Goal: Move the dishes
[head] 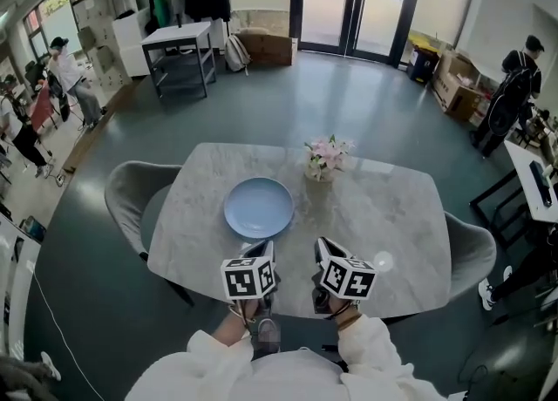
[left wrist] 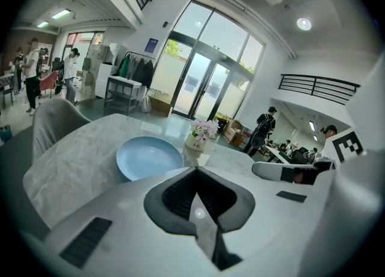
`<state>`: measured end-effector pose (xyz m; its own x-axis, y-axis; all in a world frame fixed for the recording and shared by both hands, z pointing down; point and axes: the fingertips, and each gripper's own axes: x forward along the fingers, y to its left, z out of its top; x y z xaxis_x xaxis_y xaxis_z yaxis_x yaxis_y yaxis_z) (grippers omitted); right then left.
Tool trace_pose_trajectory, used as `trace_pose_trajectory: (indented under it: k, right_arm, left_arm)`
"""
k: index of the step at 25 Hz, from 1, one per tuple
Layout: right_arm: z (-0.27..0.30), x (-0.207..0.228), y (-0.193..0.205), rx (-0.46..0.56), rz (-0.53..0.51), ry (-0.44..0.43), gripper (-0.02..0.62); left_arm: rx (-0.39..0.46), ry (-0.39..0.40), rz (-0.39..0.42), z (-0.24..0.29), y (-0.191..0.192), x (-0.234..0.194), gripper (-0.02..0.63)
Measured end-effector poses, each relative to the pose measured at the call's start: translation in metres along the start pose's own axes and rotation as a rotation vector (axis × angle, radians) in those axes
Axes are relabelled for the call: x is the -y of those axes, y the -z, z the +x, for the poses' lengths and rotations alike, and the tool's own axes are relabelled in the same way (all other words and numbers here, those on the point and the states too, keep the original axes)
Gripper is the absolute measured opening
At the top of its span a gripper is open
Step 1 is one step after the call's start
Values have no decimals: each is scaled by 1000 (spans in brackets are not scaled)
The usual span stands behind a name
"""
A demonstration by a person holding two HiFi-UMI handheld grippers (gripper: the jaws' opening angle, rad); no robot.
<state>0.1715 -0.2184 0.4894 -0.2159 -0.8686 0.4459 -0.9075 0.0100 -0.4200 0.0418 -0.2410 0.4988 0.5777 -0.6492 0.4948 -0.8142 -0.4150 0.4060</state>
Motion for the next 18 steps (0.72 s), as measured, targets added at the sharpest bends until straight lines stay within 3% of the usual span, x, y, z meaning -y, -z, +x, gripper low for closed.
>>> trace_pose_trajectory:
  k: [8,18]
  right_arm:
    - [-46,17,13,-10,-12,-50,64]
    - [-82,31,38,-49,-20,-78,64]
  left_arm:
    - [28,-33,1,-23,28,42,8]
    - [37,-85,-45,-47,68,58,8]
